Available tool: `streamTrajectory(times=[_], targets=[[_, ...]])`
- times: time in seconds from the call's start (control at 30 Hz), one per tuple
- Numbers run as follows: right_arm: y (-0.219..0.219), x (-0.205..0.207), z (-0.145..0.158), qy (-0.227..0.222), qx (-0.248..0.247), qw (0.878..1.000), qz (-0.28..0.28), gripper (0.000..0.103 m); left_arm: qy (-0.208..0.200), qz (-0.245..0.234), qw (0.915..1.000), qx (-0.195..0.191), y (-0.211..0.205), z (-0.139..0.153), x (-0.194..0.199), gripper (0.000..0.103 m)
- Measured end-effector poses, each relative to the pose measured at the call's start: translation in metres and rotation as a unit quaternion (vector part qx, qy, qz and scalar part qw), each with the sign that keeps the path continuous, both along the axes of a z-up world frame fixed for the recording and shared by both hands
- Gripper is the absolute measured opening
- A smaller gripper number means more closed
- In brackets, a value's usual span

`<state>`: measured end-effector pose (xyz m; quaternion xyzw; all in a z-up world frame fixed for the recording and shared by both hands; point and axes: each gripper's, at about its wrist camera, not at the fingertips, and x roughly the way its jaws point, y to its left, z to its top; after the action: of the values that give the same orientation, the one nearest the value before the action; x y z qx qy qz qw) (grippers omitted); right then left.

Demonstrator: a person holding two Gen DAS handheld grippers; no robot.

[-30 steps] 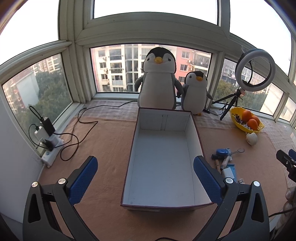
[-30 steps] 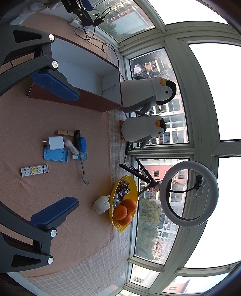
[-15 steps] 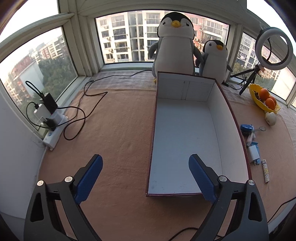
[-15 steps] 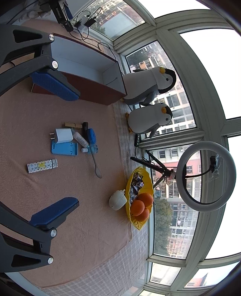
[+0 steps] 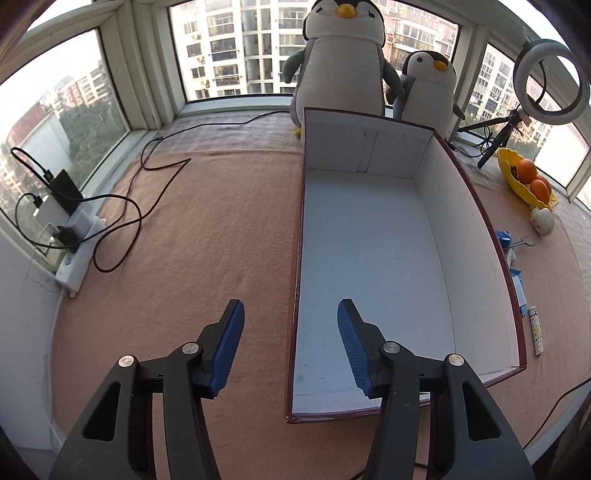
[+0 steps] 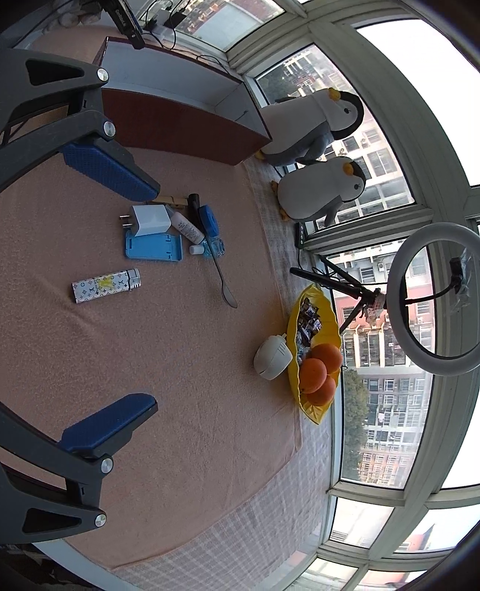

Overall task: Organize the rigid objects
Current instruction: 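Reach the right gripper toward the patterned lighter and grasp it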

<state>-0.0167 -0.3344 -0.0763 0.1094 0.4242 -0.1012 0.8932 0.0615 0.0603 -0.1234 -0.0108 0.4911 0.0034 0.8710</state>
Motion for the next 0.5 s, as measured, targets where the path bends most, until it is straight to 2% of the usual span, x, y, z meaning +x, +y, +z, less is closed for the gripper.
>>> streamTrajectory(times=[0.2,0.3,0.5], targets=[[0.01,0.009,-0.022,0.031,-0.011,0.999,0.014,0.102,0.012,-0.003,0.9999,-0.009,0.001,-0.011,0.004,0.028],[0.014,0.013,-0.035,0.047,-0.01,0.999,0.023,0.101,0.011,-0.009,0.9998,-0.01,-0.002,-0.012,0.005,0.021],[0.018,0.017,-0.062,0.079,-0.015,0.996,0.035,0.093,0.018,-0.009,0.9997,-0.013,-0.003,-0.019,0.007,0.018]])
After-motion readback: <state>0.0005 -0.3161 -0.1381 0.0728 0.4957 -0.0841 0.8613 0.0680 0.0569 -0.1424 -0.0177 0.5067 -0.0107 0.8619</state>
